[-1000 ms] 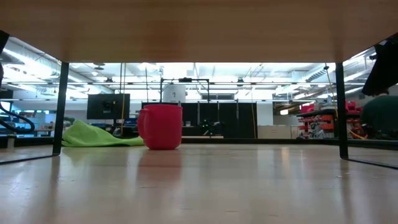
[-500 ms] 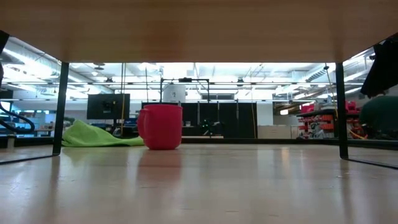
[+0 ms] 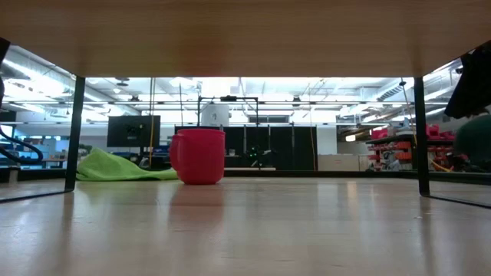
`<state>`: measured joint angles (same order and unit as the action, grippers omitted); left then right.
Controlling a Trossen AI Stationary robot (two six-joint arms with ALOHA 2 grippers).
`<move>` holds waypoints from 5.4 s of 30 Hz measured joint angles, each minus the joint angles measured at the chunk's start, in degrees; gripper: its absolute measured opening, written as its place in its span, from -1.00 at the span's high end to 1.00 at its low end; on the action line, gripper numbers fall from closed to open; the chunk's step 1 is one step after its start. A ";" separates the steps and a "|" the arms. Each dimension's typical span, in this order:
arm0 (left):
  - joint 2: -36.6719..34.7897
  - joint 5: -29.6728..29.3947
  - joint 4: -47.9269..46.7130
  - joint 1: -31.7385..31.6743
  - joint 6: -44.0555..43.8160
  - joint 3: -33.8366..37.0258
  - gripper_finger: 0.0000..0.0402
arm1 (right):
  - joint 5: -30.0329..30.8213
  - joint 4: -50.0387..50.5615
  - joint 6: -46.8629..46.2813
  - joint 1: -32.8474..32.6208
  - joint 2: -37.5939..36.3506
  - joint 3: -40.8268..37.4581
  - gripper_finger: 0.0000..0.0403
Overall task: Stack small to large cups/mugs on shelf
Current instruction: Put the orange mug on the shelf
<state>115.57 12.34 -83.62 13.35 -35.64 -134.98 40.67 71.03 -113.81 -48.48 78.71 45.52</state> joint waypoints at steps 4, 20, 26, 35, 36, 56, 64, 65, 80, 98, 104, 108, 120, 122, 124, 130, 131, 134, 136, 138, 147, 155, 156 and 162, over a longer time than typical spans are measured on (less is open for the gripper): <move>-2.43 0.03 0.74 -0.31 -1.26 -0.02 0.53 | 0.01 -0.45 -0.01 -0.01 -0.01 0.00 0.52; -7.89 -16.88 -6.15 -14.47 12.87 1.22 0.60 | -0.88 -5.95 0.01 -2.54 -0.01 0.02 0.52; -7.79 -10.90 -6.44 -25.31 18.80 10.10 0.55 | -1.93 -7.80 -0.77 -5.47 -0.01 0.02 0.53; -7.97 -7.96 -4.96 -34.15 32.09 29.43 0.59 | -2.03 -8.60 -8.93 -9.10 -0.01 0.02 0.53; -7.98 -7.96 -3.32 -34.74 33.15 31.35 0.59 | -2.06 -8.60 -9.49 -9.08 -0.01 0.02 0.53; -8.00 -4.48 14.72 -37.16 44.65 39.89 0.50 | -6.50 -8.46 -10.67 -3.14 -0.01 0.04 0.53; -7.52 -4.59 16.05 -36.22 45.35 39.89 0.51 | -6.47 -8.40 -9.63 -2.90 -0.01 0.07 0.53; -7.52 -4.68 16.08 -36.22 45.36 39.89 0.51 | -6.49 -8.40 -9.63 -2.90 -0.01 0.05 0.53; -7.55 -6.93 20.64 -36.42 45.37 47.34 0.51 | -6.47 -8.49 -10.17 -2.90 -0.01 0.07 0.53; -7.35 -6.94 22.55 -36.81 45.81 47.34 0.50 | -6.46 -8.57 -10.74 -2.90 -0.01 0.07 0.53; -5.10 -6.75 21.98 -37.09 45.86 47.34 0.51 | -6.45 -8.59 -10.77 -2.90 -0.01 0.07 0.53; -4.54 -6.68 22.75 -37.08 45.48 47.25 0.51 | -6.45 -8.54 -11.20 -2.90 -0.03 0.07 0.53; -4.57 -6.64 23.02 -37.29 42.67 47.23 0.80 | -6.45 -8.57 -11.14 -2.90 -0.03 0.07 0.53; -4.57 -6.65 23.02 -37.25 42.23 47.23 0.91 | -6.45 -8.57 -11.11 -2.92 -0.03 0.07 0.53; -4.57 -6.73 23.02 -37.25 42.02 47.23 0.94 | -6.45 -8.57 -11.11 -2.91 -0.03 0.07 0.53; -4.57 -6.75 22.72 -37.22 40.12 47.23 0.88 | -6.45 -8.60 -11.08 -2.90 -0.03 0.07 0.53; -4.57 -6.74 22.20 -37.17 39.52 47.23 0.90 | -6.47 -8.60 -11.07 -2.90 -0.03 0.07 0.53; -4.73 -6.77 18.88 -36.77 39.19 46.51 0.94 | -6.47 -8.61 -11.48 -2.90 -0.03 0.07 0.53; -4.88 -6.81 16.06 -35.91 39.10 44.86 0.93 | -6.47 -8.60 -12.07 -2.90 -0.03 0.07 0.53; -4.90 -7.51 13.15 -34.65 39.12 42.11 0.93 | -6.47 -8.59 -12.14 -2.90 -0.03 0.07 0.53; -5.01 -11.97 -1.86 -28.02 32.67 23.17 0.94 | -6.62 -8.60 -9.77 -3.07 -0.03 0.07 0.53; -5.53 -14.67 -6.49 -24.01 20.17 6.59 0.94 | -9.01 -8.55 -7.49 -3.07 -0.03 0.07 0.53; -5.78 -14.63 -6.37 -23.33 19.10 5.20 0.94 | -9.22 -8.57 -7.37 -3.09 -0.05 0.07 0.53; -6.56 -12.34 -6.47 -19.83 13.62 3.70 0.94 | -9.24 -8.47 -6.04 -4.24 -1.15 0.07 0.53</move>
<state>109.01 0.00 -90.08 -6.49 -22.02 -131.28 31.42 62.56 -119.85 -52.72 77.56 45.58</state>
